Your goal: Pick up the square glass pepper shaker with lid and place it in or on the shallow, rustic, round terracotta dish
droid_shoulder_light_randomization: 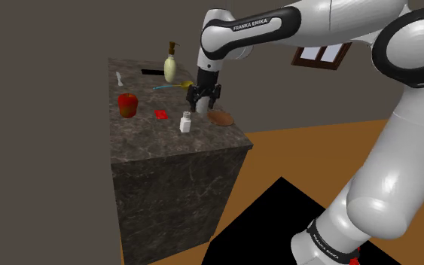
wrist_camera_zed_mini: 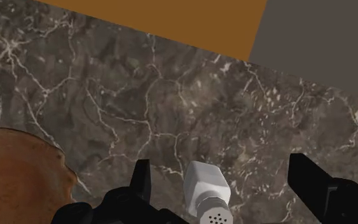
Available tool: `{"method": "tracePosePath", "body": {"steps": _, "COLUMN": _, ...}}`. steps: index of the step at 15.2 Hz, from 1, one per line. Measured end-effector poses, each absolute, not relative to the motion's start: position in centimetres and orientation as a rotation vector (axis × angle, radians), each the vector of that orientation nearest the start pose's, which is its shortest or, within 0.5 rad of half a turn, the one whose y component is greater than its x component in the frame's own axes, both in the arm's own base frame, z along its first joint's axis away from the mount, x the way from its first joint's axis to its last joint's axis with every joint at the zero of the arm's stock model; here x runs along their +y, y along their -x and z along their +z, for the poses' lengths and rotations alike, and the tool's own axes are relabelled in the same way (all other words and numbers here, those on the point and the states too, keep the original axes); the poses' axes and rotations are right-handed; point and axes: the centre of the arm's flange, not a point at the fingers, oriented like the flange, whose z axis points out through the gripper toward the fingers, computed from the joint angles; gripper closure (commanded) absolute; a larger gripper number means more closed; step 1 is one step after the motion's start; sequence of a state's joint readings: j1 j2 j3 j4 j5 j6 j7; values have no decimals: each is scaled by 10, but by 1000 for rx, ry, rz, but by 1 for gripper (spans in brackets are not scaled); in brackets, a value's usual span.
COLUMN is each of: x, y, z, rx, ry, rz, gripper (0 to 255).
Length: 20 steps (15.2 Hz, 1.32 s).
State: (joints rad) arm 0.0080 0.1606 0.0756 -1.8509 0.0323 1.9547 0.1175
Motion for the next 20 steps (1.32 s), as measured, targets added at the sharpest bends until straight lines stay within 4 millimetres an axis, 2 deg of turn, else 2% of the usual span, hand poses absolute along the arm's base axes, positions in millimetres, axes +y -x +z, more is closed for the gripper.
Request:
{"method": "tracePosePath", "body": {"steps": 6, "x": 57, "y": -655, "z": 385, "rx": 104, "ry": 3100, "rz": 133, "gripper": 0}}
{"method": "tracePosePath", "body": {"steps": 8, "x": 57, "y": -660, "z": 371, "rx": 107, "ry": 3099, "rz": 136, "gripper": 0}}
{"method": "tracePosePath", "body": {"steps": 13, "x": 58, "y": -657, "z": 345, "rx": 107, "ry": 3099, "rz": 137, "gripper": 0}}
{"method": "tracePosePath", "body": {"steps": 20, "x": 59, "y": -658, "z": 341, "rx": 107, "ry": 3099, "rz": 136, "gripper": 0}}
